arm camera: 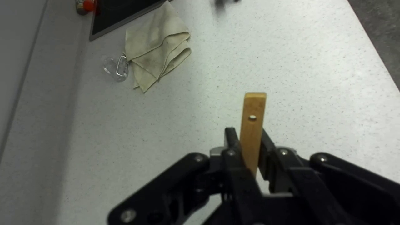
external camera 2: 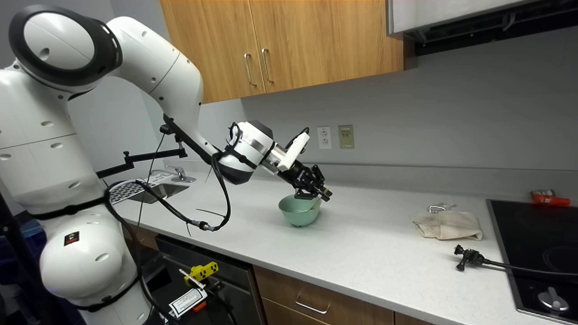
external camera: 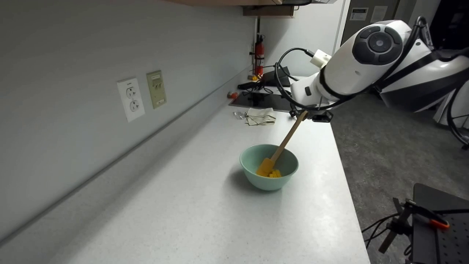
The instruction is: Use the spatula to stir the contents in the bowl
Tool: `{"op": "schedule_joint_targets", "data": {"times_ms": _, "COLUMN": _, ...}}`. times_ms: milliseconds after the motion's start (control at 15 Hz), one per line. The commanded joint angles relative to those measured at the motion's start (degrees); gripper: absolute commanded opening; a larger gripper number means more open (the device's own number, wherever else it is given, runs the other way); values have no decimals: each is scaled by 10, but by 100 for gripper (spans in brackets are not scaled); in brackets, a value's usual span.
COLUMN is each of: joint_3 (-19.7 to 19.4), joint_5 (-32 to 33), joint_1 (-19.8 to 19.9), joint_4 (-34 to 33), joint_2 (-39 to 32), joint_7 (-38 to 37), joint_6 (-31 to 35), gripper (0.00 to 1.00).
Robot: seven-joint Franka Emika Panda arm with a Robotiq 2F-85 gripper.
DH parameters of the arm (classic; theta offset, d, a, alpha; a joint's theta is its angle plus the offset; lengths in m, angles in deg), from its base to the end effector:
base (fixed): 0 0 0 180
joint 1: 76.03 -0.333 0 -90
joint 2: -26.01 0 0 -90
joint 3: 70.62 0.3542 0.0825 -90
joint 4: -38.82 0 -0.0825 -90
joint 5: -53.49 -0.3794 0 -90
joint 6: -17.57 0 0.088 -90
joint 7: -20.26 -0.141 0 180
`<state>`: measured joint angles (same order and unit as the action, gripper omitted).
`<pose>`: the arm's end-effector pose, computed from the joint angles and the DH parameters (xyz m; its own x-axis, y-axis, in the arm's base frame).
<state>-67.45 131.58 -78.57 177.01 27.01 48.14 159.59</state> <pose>0.5035 0.0332 0.3426 0.0614 0.7877 -0.6130 0.8637 0.2659 0.4281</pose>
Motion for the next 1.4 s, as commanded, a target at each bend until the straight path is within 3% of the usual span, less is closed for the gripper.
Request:
{"op": "schedule_joint_targets", "data": {"times_ms": 0, "joint_3": 7, "joint_5": -91, "joint_1": -10, "joint_4": 9, "joint_2": 18, "joint_7": 65, "joint_6": -30, "gripper": 4}}
{"op": "schedule_joint_targets", "data": {"times_ms": 467, "joint_3": 21, "joint_5": -235, "joint_1": -26, "joint_4": -18, "joint_2": 15, "joint_7": 122, "joint_6": -85, "gripper": 4}}
{"op": "schedule_joint_targets", "data": {"times_ms": 667, "joint_3": 25, "joint_5": -268, "joint_1": -30, "joint_4": -29, "joint_2": 14, "joint_7": 122, "joint_6": -100, "gripper": 4}}
{"op": "schedule_joint_targets", "data": {"times_ms": 1067, "joint_3": 20, "joint_5": -243, "joint_1": -25, "joint_4": -35, "joint_2": 22, "joint_7": 105, "joint_6": -62, "gripper": 4}}
{"op": "schedule_joint_targets", "data": {"times_ms": 1333, "joint_3": 11, "joint_5": -178, "joint_1": -18, "joint_4": -33, "joint_2": 28, "joint_7": 84, "joint_6": -11, "gripper": 4}}
